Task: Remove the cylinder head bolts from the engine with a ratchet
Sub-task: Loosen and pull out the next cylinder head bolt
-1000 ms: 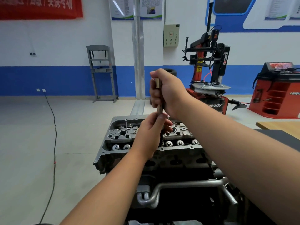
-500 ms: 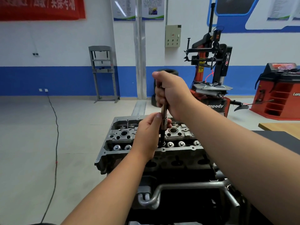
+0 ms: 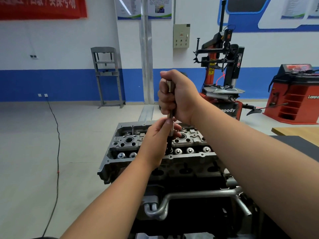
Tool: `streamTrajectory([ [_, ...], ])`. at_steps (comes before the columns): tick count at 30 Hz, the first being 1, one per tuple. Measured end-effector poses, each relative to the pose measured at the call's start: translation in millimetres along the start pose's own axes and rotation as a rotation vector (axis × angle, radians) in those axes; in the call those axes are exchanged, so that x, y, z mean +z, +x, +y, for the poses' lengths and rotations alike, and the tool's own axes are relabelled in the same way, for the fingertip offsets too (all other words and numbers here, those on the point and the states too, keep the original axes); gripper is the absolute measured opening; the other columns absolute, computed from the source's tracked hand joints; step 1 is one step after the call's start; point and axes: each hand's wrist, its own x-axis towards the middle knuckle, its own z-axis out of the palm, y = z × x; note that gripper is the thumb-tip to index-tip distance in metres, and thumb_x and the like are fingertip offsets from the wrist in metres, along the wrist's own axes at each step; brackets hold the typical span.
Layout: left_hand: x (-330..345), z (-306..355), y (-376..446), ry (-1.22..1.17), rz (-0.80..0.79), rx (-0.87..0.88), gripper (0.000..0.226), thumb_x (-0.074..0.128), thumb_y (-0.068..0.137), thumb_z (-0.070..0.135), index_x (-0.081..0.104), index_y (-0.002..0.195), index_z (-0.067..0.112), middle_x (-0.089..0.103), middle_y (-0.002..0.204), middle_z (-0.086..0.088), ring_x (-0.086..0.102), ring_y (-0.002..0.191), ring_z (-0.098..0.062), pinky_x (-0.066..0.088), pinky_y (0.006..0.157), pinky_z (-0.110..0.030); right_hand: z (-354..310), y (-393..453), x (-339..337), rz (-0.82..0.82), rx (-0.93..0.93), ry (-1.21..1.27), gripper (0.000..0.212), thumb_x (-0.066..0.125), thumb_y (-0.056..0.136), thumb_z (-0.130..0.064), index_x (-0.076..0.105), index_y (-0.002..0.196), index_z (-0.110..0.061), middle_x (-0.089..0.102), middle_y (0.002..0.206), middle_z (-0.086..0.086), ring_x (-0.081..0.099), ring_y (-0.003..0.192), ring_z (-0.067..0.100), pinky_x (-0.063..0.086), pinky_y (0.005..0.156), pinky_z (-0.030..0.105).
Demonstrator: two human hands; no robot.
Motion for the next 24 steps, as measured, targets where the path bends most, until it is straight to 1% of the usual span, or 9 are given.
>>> streamTrajectory([
  [3,1.3,-2.7,1.5,0.096,0.002,0.029,0.041,0.048,0.104,0.046,0.069,0.106,0.011,0.075,0.087,0.002,0.071,0.078,-0.01,0.053,0.069,-0.015,5.7,-1.5,6.3,0.201,-0.061,-0.057,0.039,0.051,0.096,-0.041,0.052,0.064,-0.018,0.041,0.05,-0.003,0.034,0.044,0.015,0.034,0.05,0.029],
  [6,2.0,-2.8,3.0,0.107,0.086,0.053,0.019,0.06,0.104,0.032,0.066,0.097,0.015,0.07,0.073,0.01,0.06,0.06,0.0,0.046,0.058,-0.015,12.5,-0.4,16.7,0.413,-0.138,-0.139,0.037,0.049,0.098,-0.048,0.061,0.08,-0.017,0.057,0.06,-0.004,0.05,0.055,0.015,0.043,0.058,0.033],
  [8,1.2,-3.4,4.8,0.083,0.152,0.042,0.016,0.072,0.097,0.025,0.062,0.092,0.014,0.066,0.069,0.01,0.056,0.062,-0.007,0.048,0.063,-0.027,13.9,0.2,22.7,0.405,-0.128,-0.142,0.04,0.044,0.1,-0.047,0.063,0.079,-0.018,0.058,0.06,-0.005,0.051,0.056,0.013,0.042,0.057,0.032],
  [10,1.7,-2.1,3.6,0.022,0.145,0.018,0.029,0.08,0.087,0.029,0.06,0.095,0.01,0.065,0.077,0.0,0.055,0.072,-0.019,0.049,0.07,-0.039,12.5,0.7,23.2,0.322,-0.113,-0.087,0.047,0.041,0.101,-0.046,0.058,0.068,-0.019,0.05,0.052,-0.005,0.042,0.047,0.012,0.036,0.052,0.03],
  [12,0.9,-0.6,1.6,0.006,0.091,-0.008,0.042,0.079,0.079,0.043,0.064,0.103,0.012,0.069,0.084,-0.002,0.061,0.076,-0.018,0.053,0.076,-0.036,7.8,1.3,16.2,0.196,-0.083,-0.009,0.053,0.045,0.098,-0.052,0.051,0.057,-0.02,0.039,0.046,-0.005,0.031,0.04,0.013,0.029,0.046,0.025],
  [15,-0.1,-2.1,0.6,-0.006,0.021,-0.014,0.03,0.063,0.091,0.044,0.07,0.1,0.016,0.075,0.087,0.002,0.071,0.082,-0.014,0.055,0.077,-0.024,-1.1,1.8,5.2,0.017,0.013,0.0,0.05,0.051,0.095,-0.052,0.045,0.055,-0.021,0.03,0.047,-0.005,0.024,0.042,0.014,0.027,0.045,0.024],
  [18,0.1,-3.0,1.7,0.046,0.024,-0.001,0.03,0.056,0.098,0.041,0.071,0.102,0.015,0.077,0.089,0.002,0.073,0.081,-0.012,0.055,0.074,-0.019,-0.9,2.4,9.7,0.172,-0.019,-0.103,0.036,0.054,0.097,-0.039,0.048,0.069,-0.017,0.037,0.05,-0.004,0.03,0.043,0.014,0.032,0.048,0.028],
  [21,1.3,-3.2,3.6,0.064,0.067,0.018,0.015,0.067,0.097,0.033,0.07,0.098,0.018,0.075,0.081,0.005,0.069,0.073,-0.007,0.054,0.072,-0.027,7.7,1.3,18.8,0.417,-0.129,-0.193,0.034,0.055,0.098,-0.042,0.056,0.079,-0.014,0.055,0.057,-0.004,0.045,0.052,0.015,0.041,0.056,0.033],
  [24,2.5,-0.4,1.8,0.082,0.156,0.017,0.045,0.079,0.069,0.049,0.064,0.092,0.013,0.069,0.074,0.003,0.06,0.069,-0.014,0.054,0.066,-0.049,11.4,-1.2,25.3,0.359,-0.164,-0.168,0.033,0.048,0.1,-0.037,0.06,0.075,-0.018,0.054,0.058,-0.006,0.046,0.054,0.014,0.039,0.057,0.033],
])
